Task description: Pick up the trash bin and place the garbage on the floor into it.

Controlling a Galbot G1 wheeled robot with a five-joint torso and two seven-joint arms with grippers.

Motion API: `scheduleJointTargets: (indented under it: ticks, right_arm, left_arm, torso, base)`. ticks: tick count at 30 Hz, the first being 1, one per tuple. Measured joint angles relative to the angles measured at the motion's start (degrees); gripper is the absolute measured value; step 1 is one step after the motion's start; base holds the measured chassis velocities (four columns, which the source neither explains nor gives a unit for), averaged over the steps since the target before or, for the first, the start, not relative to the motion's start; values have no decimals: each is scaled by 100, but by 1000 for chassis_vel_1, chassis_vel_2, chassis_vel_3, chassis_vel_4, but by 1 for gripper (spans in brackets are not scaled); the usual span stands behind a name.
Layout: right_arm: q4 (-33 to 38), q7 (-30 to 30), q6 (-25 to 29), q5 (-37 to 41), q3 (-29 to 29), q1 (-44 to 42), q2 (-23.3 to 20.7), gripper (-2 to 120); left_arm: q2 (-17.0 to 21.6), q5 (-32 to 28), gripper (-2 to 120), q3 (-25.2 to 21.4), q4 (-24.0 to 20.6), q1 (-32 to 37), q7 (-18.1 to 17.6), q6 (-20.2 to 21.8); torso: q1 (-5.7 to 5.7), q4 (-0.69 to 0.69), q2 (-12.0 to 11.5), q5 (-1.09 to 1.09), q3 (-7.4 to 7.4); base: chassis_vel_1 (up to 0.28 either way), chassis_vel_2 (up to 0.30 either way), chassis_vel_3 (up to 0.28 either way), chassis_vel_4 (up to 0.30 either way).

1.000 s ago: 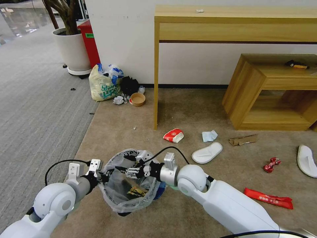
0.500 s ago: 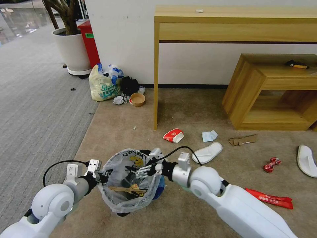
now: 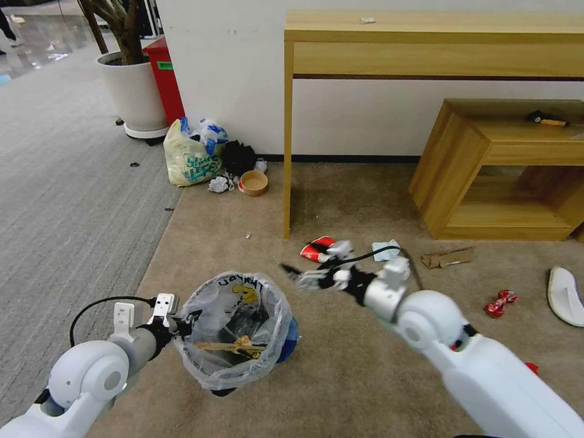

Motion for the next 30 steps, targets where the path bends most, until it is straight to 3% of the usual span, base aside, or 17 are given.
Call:
scheduleJointTargets:
  ticks: [11, 16, 24, 30]
  right_arm:
    - [69, -44, 289, -771, 1417, -1534, 252, 100]
    - [149, -28, 512, -1028, 1713, -2088, 502, 100]
    - [149, 34, 770, -1377, 1728, -2449, 1120, 100]
    - [153, 169, 706, -1409, 1614, -2375, 1194, 100]
  left_arm:
    - [-91, 107, 0, -255, -23, 127, 220, 0]
    - [-112, 152, 0, -309, -69, 194, 265, 0]
    - [-96, 218, 0, -470, -178, 363, 362, 0]
    - [-91, 266, 0, -673, -294, 529, 458, 0]
  torso:
    - [0, -1, 0, 0, 0]
    - [0, -1, 0, 0, 0]
    - [0, 0, 0, 0, 0]
    - [0, 1, 0, -1, 0]
  base:
    - [0, 0, 0, 0]
    - [0, 0, 0, 0]
    - [0, 0, 0, 0]
    - [0, 0, 0, 0]
